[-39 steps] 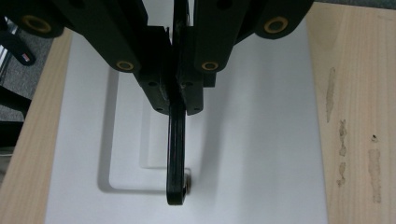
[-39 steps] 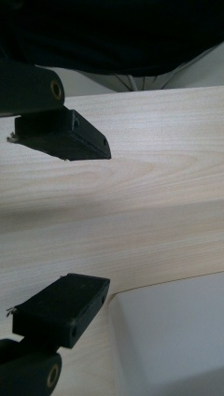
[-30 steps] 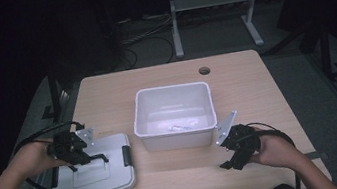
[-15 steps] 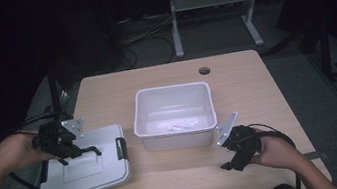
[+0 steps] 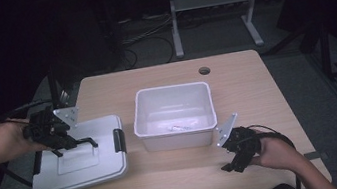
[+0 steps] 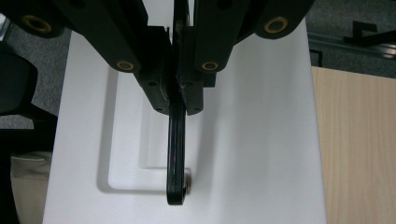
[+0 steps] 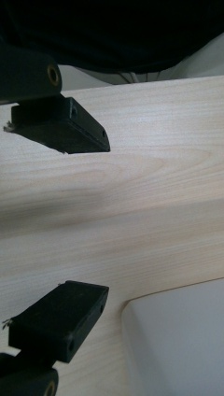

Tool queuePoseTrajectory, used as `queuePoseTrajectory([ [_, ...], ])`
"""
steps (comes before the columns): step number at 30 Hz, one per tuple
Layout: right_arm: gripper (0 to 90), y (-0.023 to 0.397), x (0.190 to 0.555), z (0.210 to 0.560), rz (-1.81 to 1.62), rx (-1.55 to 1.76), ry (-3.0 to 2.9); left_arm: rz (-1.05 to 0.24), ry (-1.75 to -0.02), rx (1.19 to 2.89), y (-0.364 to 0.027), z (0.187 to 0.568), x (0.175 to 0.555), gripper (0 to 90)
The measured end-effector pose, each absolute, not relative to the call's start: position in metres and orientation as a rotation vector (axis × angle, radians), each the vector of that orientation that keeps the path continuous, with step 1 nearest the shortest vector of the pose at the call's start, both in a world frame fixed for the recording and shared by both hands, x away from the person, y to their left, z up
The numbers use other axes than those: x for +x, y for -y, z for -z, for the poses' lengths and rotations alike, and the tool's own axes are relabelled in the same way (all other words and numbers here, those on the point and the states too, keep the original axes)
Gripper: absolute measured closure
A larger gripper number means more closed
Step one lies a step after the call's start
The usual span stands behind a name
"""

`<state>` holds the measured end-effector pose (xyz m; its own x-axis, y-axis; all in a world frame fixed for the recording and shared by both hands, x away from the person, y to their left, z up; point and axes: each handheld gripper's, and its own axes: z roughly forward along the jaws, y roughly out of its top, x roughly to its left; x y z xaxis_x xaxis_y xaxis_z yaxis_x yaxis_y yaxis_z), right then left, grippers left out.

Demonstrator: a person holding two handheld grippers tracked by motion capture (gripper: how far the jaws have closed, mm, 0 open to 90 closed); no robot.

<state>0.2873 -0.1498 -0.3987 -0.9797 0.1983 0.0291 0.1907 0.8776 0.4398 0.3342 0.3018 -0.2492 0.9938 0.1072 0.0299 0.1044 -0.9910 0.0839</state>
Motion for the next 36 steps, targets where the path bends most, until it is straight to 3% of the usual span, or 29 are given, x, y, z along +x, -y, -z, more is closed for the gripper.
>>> queuePoseTrajectory([
  [15,24.4,0.152,0.285,0.401,-0.706,0.306,-3.025,-0.081,-0.108,3.042,-0.276,0.215,0.345,84.6],
  [36,23.6,0.154,0.284,0.396,-0.72,0.302,-3.004,-0.093,-0.009,3.022,-0.226,0.202,0.37,84.6],
])
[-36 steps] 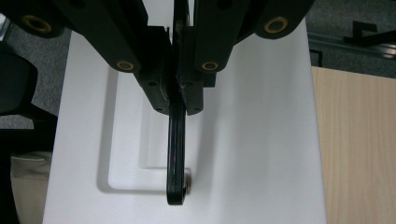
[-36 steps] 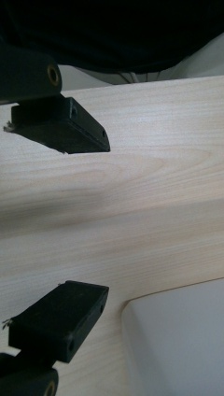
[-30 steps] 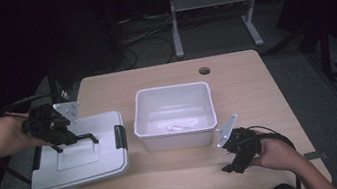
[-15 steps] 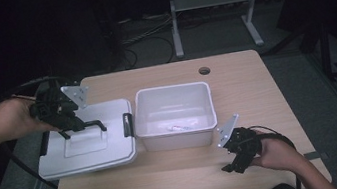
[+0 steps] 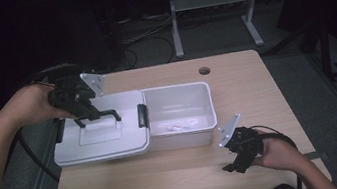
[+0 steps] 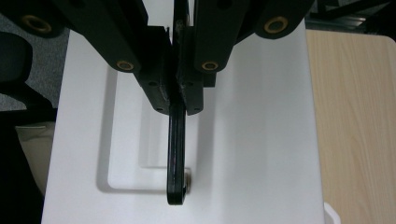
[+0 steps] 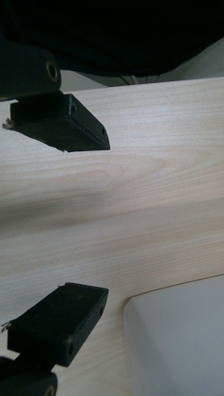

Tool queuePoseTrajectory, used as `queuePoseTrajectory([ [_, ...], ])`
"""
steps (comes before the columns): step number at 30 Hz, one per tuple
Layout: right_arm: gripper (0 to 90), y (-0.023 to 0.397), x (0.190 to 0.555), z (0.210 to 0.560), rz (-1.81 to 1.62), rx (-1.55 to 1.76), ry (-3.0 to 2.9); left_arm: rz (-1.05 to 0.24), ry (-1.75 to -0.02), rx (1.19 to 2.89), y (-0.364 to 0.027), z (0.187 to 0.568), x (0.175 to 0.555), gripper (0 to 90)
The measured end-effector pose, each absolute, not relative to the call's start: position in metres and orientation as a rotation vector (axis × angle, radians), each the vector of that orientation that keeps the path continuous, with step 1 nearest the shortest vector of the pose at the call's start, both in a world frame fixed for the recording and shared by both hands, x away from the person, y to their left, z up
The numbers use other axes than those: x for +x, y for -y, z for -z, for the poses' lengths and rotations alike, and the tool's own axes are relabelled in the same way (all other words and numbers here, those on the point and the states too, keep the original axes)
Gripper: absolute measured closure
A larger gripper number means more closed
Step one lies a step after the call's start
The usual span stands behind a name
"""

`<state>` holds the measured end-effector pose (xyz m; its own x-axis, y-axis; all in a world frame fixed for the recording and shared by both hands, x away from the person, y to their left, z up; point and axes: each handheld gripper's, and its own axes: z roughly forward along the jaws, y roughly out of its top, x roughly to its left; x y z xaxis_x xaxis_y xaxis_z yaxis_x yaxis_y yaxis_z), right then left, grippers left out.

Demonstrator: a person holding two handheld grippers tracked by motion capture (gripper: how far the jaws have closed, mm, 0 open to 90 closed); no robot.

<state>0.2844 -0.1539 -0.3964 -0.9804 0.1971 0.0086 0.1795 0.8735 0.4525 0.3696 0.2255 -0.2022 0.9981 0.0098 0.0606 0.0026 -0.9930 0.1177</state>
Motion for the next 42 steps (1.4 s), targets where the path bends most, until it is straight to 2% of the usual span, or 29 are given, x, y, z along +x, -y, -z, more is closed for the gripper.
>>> queuePoseTrajectory([
  [42,22.4,0.166,0.277,0.398,-0.743,0.312,-2.99,-0.059,0.091,3.01,-0.125,0.214,0.416,84.6],
])
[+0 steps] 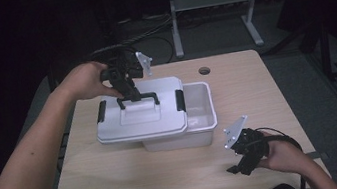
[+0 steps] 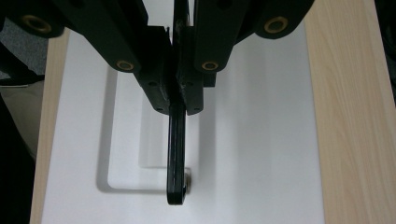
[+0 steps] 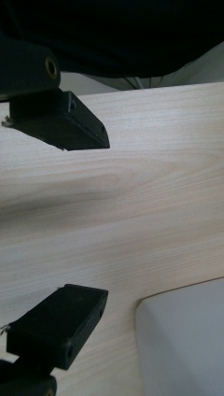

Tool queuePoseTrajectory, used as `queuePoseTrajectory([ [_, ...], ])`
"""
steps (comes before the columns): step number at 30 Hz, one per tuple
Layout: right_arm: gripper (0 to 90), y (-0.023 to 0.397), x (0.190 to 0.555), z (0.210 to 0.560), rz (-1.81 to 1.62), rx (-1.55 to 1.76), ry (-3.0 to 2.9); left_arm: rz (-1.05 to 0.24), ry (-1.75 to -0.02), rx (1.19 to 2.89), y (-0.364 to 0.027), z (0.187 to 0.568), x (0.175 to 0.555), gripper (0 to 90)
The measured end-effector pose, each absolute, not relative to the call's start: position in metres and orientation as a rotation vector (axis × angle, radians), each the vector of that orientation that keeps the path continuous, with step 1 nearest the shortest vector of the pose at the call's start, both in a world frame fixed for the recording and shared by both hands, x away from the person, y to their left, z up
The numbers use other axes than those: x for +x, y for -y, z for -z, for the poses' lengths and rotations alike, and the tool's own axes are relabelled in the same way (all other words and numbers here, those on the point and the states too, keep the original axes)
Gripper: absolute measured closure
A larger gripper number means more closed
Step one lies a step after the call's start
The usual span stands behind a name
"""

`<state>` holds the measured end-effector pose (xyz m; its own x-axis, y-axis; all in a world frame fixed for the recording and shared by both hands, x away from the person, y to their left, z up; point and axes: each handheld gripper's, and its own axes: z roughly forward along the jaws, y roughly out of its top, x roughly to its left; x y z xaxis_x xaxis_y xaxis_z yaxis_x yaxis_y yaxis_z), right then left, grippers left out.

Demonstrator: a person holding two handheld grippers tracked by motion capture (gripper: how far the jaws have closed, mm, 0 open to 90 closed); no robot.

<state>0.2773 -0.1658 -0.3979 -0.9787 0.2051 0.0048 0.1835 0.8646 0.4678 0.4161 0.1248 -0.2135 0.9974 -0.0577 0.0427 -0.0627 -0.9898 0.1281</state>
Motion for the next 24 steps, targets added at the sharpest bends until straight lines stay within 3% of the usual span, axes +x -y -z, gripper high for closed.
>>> queuePoseTrajectory([
  [24,22.4,0.181,0.273,0.401,-0.752,0.352,-2.989,-0.051,0.115,3.016,-0.076,0.224,0.434,84.6],
])
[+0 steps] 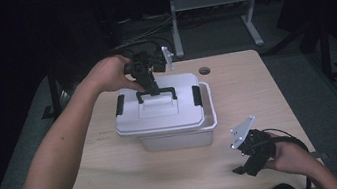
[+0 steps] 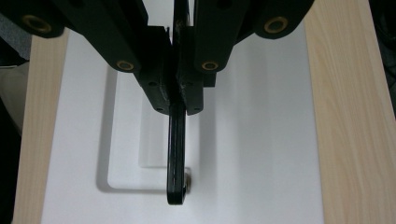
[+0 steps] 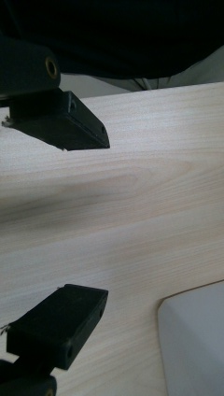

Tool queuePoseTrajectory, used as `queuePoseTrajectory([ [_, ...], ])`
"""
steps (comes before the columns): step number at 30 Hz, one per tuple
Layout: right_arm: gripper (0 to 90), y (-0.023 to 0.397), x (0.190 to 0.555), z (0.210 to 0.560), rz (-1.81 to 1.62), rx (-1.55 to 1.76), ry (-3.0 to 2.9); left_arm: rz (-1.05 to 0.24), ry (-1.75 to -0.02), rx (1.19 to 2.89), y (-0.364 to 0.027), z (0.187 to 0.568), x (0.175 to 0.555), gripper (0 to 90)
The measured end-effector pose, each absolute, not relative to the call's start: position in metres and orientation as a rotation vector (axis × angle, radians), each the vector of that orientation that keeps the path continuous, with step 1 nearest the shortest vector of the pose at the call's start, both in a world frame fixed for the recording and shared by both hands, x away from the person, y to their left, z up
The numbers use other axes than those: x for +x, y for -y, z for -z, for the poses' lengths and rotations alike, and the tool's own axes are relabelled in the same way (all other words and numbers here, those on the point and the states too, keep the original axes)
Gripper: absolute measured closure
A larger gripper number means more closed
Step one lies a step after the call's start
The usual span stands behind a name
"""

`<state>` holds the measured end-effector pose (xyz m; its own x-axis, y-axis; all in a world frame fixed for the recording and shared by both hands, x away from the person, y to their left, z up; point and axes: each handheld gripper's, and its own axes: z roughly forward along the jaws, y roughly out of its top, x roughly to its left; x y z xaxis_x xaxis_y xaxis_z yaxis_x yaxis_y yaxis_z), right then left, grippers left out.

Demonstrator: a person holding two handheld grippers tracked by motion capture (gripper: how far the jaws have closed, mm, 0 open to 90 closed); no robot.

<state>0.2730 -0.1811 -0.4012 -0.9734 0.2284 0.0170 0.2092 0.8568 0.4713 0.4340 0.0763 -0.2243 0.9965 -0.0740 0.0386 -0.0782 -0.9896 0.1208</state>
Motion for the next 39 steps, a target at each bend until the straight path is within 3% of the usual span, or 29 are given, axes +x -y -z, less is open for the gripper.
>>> queuePoseTrajectory([
  [39,22.4,0.191,0.271,0.404,-0.752,0.364,-2.984,0.018,0.123,3.01,-0.037,0.253,0.449,84.6],
])
